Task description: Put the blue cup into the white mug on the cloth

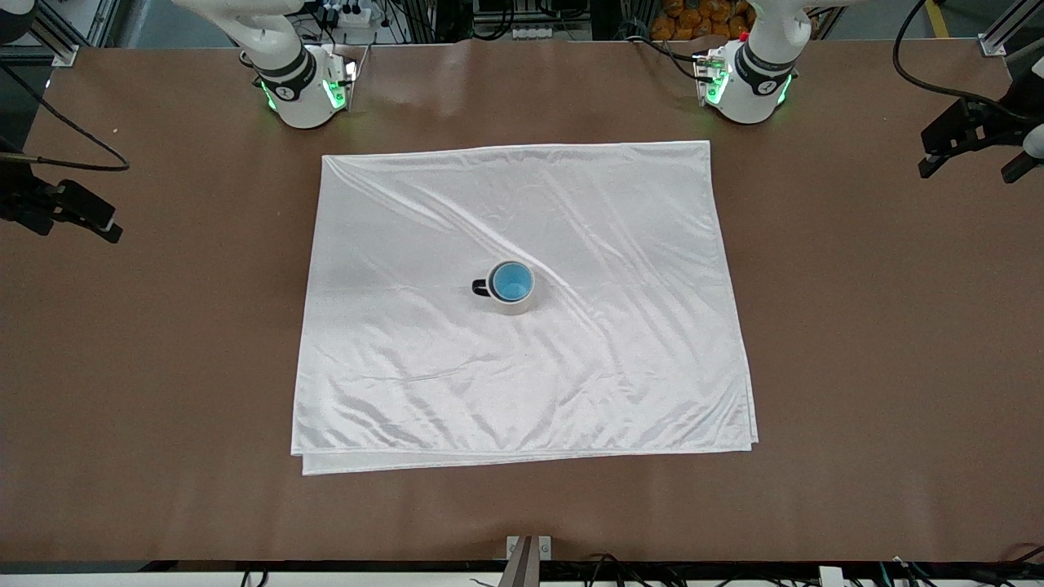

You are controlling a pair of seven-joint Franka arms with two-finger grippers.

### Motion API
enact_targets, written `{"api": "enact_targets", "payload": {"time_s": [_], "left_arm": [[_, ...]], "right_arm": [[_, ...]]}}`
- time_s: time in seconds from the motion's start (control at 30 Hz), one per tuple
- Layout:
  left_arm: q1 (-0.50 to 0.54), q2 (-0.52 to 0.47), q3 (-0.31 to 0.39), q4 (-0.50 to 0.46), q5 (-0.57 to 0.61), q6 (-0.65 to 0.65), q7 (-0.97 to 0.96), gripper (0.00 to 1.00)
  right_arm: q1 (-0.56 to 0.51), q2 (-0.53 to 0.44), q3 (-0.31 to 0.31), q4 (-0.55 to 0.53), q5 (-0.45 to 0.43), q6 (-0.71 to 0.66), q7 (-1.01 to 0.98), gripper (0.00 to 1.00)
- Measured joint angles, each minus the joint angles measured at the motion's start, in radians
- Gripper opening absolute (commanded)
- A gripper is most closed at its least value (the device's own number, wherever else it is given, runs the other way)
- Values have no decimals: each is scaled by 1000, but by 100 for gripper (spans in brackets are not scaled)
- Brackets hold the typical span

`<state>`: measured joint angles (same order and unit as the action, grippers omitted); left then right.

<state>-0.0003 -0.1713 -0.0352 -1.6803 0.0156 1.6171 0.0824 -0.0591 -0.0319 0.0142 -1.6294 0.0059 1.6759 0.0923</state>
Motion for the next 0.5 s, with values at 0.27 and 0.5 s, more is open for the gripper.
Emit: {"api": "enact_targets", "payload": {"time_s": [0.27,0.5], "left_arm": [[0,-1,0,0,0,-13,6,100],[0,-1,1,0,0,-66,6,100]], "right_arm": [[0,1,0,1,0,0,0,100],[0,3,0,1,0,0,0,100]]}}
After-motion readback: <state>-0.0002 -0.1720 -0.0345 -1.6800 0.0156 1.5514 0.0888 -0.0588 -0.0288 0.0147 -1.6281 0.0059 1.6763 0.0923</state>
